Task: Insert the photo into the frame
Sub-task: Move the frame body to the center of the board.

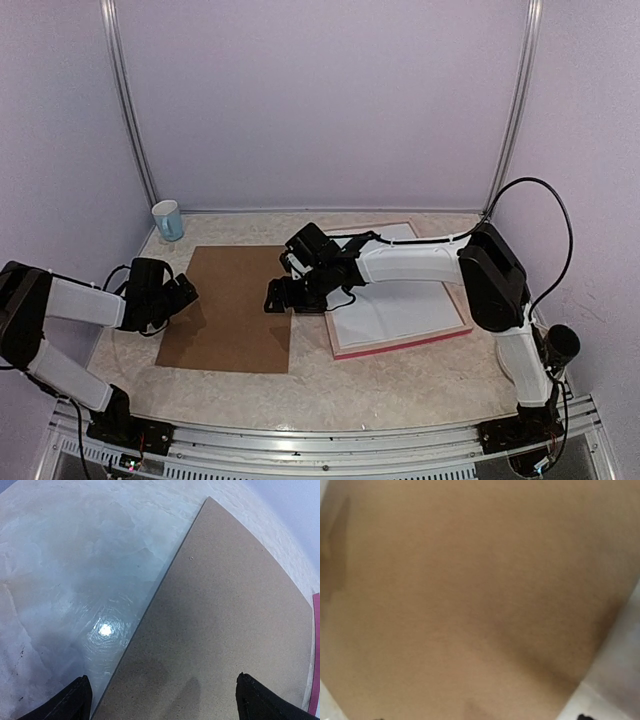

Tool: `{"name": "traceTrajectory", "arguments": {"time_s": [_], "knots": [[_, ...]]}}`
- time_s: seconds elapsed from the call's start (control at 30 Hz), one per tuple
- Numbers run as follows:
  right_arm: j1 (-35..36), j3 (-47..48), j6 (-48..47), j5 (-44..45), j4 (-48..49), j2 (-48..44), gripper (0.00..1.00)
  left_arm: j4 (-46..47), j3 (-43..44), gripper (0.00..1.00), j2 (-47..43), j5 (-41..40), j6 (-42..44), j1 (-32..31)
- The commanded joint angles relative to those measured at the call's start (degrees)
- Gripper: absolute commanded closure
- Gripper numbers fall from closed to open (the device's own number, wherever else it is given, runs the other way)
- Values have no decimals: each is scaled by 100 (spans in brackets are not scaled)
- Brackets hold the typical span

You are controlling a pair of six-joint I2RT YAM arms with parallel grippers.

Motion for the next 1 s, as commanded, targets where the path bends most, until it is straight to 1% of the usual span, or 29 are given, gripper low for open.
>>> {"name": "traceTrajectory", "arguments": {"time_s": [0.0, 0.33, 0.7, 0.97], "knots": [[-171, 35, 469, -182, 74, 202, 18, 326, -125, 1, -119, 166, 114, 28], [-341, -24, 1015, -495, 301, 400, 18, 687, -375, 2, -19, 387, 80, 13], [-403, 329, 1445, -684, 241, 843, 18, 890, -518, 6, 109, 496, 26, -44], [-442, 218, 1594, -821, 412, 762, 18, 1019, -682, 7, 50, 577, -60, -153]]}}
